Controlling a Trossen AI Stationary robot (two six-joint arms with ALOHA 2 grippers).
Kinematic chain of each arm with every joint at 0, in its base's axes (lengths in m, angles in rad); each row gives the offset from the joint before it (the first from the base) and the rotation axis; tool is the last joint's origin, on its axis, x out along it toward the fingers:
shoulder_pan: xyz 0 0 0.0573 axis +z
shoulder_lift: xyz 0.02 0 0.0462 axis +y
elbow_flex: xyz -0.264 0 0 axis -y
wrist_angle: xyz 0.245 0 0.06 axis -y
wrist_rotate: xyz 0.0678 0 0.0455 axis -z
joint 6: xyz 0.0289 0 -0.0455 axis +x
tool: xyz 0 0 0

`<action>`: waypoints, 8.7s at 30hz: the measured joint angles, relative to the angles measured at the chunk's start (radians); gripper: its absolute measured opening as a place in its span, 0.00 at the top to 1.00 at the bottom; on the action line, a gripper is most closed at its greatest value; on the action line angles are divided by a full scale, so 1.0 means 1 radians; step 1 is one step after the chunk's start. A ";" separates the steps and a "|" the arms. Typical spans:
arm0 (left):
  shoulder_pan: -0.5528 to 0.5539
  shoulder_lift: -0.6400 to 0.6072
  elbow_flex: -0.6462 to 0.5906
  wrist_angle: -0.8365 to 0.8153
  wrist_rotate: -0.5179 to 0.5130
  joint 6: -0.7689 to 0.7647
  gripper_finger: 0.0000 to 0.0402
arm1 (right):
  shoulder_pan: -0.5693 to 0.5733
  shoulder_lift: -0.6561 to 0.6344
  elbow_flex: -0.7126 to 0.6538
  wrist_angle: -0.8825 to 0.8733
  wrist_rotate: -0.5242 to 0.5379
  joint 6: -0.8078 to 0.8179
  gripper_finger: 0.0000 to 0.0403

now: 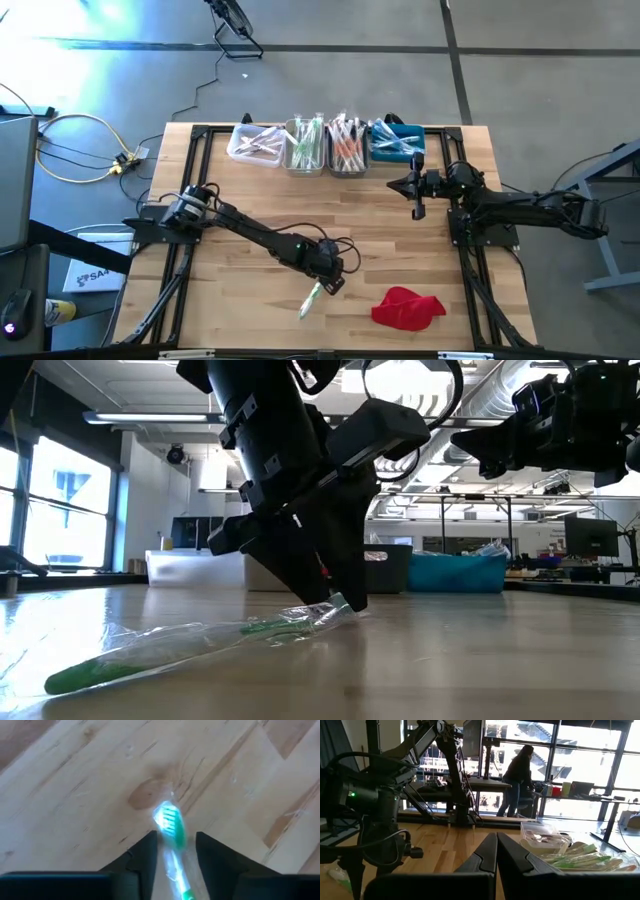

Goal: Pick & Place Toothbrushes
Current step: Put the green toothbrush into the gray bin, then adjust the bins on the table

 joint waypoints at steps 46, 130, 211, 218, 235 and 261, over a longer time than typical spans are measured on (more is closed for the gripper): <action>0.112 -0.274 0.020 -0.167 0.085 0.270 1.00 | 0.000 0.000 0.000 -0.019 0.003 -0.004 0.99; 0.964 -0.178 0.019 0.132 -0.168 0.711 1.00 | 0.000 0.000 0.000 -0.026 0.004 -0.031 0.99; 0.376 -0.429 -0.115 -0.382 -0.656 0.370 0.74 | 0.000 0.000 0.000 -0.031 0.000 -0.020 0.99; 0.158 -0.429 -0.283 -0.226 -0.647 0.232 0.74 | 0.000 0.000 0.000 -0.032 0.000 -0.020 0.99; 0.045 -0.428 -0.295 -0.041 -0.538 0.480 0.74 | 0.000 0.000 0.000 -0.032 0.003 -0.022 0.99; -0.213 -0.918 -0.853 0.089 -1.038 0.377 0.74 | 0.000 0.000 0.000 -0.034 0.004 -0.030 0.99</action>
